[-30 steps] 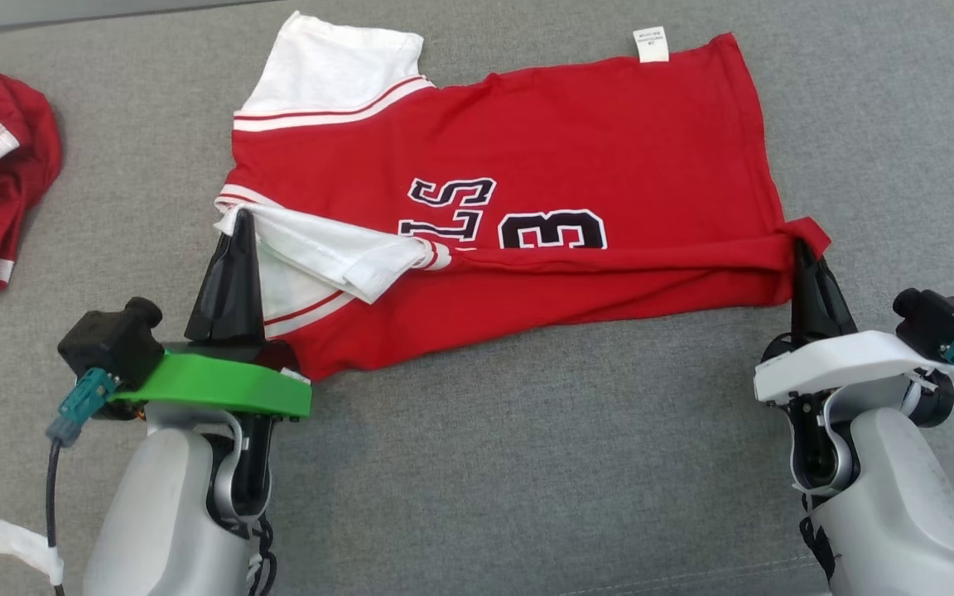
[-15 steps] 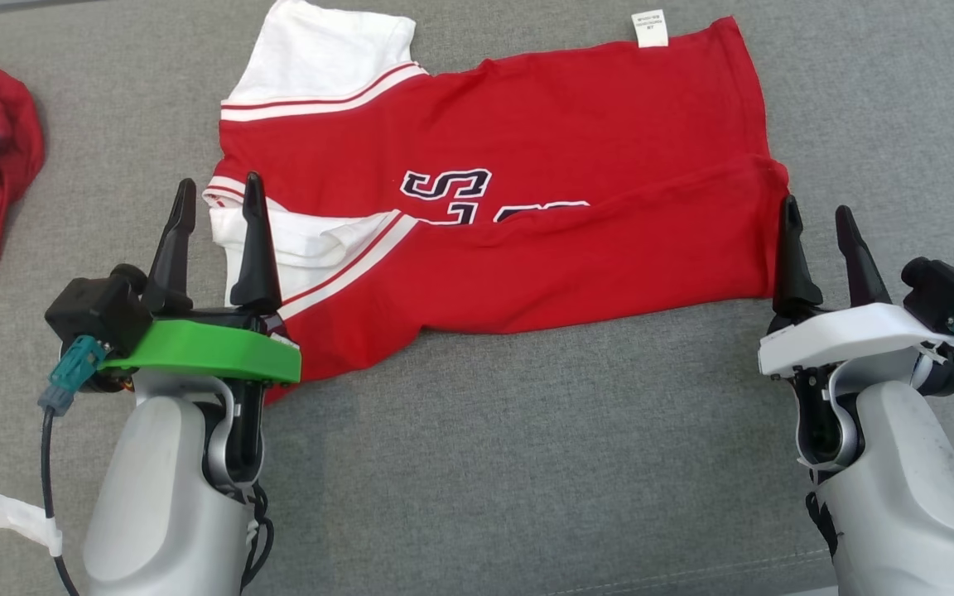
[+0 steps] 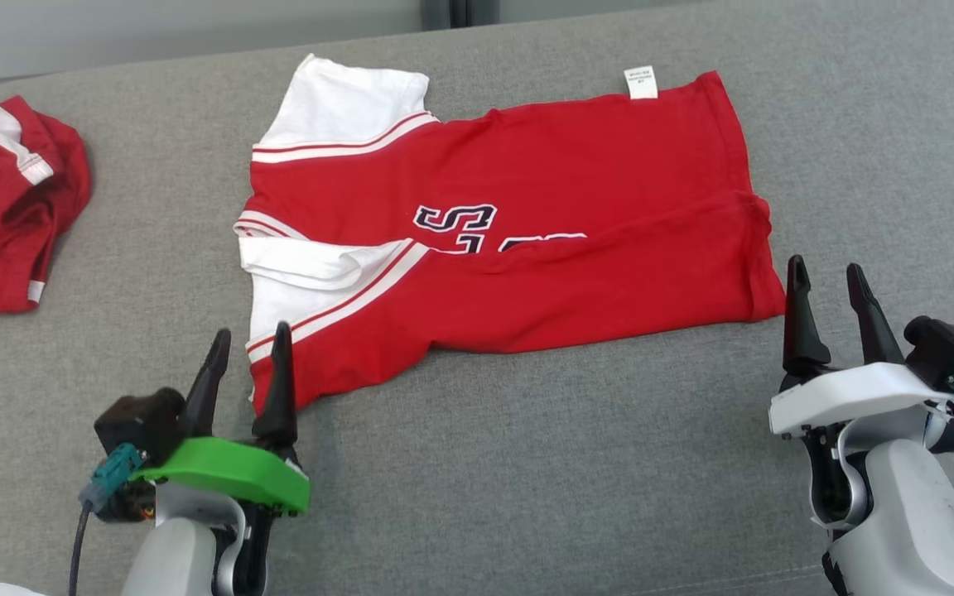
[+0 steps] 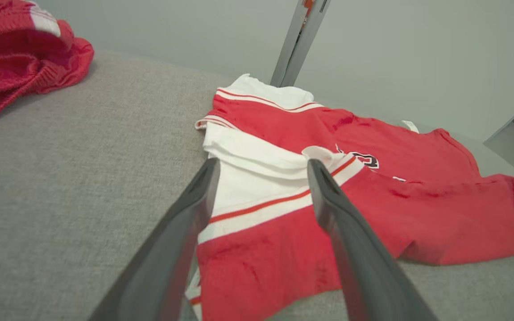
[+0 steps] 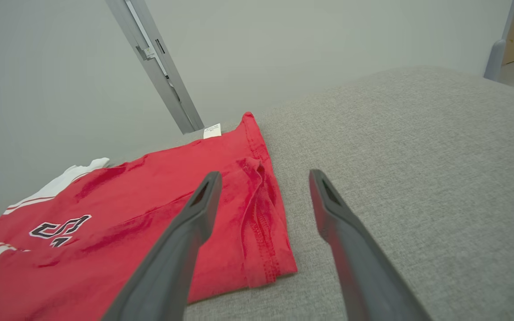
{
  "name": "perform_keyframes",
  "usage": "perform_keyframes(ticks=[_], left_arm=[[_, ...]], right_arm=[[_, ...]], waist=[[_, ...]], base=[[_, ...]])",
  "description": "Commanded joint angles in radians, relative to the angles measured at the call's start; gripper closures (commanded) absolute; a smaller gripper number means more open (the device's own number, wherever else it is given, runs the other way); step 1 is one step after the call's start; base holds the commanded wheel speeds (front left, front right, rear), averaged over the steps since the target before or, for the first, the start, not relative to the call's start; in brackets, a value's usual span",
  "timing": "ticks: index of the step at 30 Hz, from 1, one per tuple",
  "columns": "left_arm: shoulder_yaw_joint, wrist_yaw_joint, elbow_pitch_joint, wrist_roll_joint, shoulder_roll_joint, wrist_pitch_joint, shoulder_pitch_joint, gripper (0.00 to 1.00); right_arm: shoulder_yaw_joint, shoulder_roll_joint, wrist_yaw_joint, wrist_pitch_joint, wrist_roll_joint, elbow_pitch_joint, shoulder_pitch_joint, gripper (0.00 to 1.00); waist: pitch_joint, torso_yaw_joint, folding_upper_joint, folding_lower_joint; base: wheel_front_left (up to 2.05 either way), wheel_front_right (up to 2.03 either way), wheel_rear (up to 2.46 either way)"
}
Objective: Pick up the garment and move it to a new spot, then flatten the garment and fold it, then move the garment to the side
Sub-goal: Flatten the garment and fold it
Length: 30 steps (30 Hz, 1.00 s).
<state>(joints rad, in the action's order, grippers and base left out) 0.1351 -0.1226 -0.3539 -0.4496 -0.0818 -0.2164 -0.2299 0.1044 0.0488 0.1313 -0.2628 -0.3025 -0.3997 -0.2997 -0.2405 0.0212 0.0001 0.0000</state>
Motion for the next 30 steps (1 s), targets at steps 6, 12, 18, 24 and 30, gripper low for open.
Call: perform_keyframes(ticks=[6,12,18,24,30], left_arm=[[-0.008,0.033,-0.033,-0.059,-0.01,0.139,0.075,0.0],[-0.014,0.058,-0.051,-0.118,0.002,0.239,0.074,0.0],[-0.014,0.078,-0.083,-0.16,0.015,0.276,0.04,0.13],[-0.001,0.068,-0.089,-0.174,0.02,0.256,0.02,1.0],[0.004,0.064,-0.042,-0.157,0.014,0.208,0.011,1.0]], right_arm=[[0.0,0.003,-0.001,-0.003,0.019,-0.013,0.033,0.0],[-0.007,0.003,-0.001,-0.003,0.024,-0.027,0.023,0.0],[-0.01,0.003,-0.001,-0.003,0.036,-0.054,0.001,0.0],[-0.006,0.003,-0.001,-0.003,0.061,-0.115,-0.022,0.0],[0.015,0.003,-0.001,0.028,0.108,-0.217,-0.07,0.0]], waist=[[0.049,-0.018,-0.0001,0.0],[0.043,-0.016,-0.0001,0.0],[0.025,-0.006,-0.0001,0.0],[0.015,-0.001,-0.0001,0.0],[0.009,-0.011,-0.0001,0.0]], base=[[0.0,0.0,0.0],[0.0,0.0,0.0],[0.0,0.0,0.0],[0.0,0.0,0.0],[0.0,0.0,0.0]])
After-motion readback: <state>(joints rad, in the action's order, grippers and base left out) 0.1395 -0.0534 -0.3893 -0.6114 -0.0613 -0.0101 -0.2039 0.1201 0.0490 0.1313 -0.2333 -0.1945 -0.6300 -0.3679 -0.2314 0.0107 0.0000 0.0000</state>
